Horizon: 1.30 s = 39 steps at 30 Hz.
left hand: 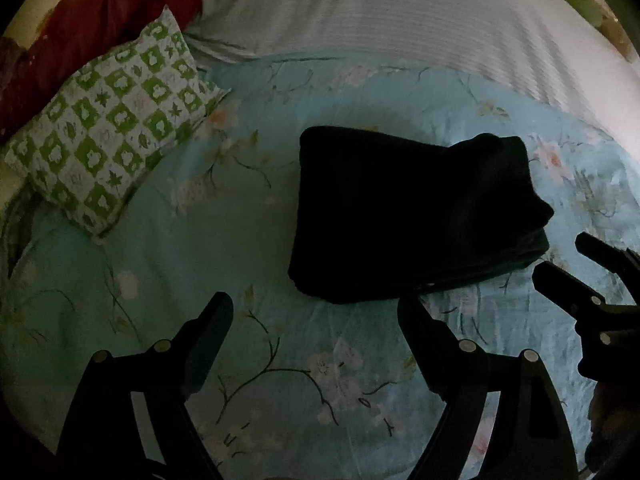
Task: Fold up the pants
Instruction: 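Pull both grippers back from the folded trousers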
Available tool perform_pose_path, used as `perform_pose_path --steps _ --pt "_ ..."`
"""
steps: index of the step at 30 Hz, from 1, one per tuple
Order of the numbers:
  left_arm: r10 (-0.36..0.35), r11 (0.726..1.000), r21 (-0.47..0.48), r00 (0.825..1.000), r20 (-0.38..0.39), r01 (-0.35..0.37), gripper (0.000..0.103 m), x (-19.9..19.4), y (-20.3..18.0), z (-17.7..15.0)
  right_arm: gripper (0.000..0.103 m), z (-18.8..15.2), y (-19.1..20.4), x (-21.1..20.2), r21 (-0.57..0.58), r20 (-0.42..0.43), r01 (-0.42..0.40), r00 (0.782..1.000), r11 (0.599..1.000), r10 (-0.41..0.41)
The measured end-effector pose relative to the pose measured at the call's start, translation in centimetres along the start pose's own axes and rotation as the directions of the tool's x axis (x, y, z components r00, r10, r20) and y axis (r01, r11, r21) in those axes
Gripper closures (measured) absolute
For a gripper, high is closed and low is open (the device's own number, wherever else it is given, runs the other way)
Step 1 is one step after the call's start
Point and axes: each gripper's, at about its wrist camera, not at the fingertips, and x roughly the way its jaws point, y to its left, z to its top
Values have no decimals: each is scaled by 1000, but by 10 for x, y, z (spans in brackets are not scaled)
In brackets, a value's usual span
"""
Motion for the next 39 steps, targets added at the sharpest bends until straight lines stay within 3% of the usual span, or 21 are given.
perform_pose_path --steps 24,39 --pt "19 1000 -2 999 27 -19 18 3 6 0 6 2 22 0 -58 93 25 996 998 -20" --pt "12 1000 3 1000 10 -12 17 6 9 3 6 5 25 2 -64 91 22 996 998 -16"
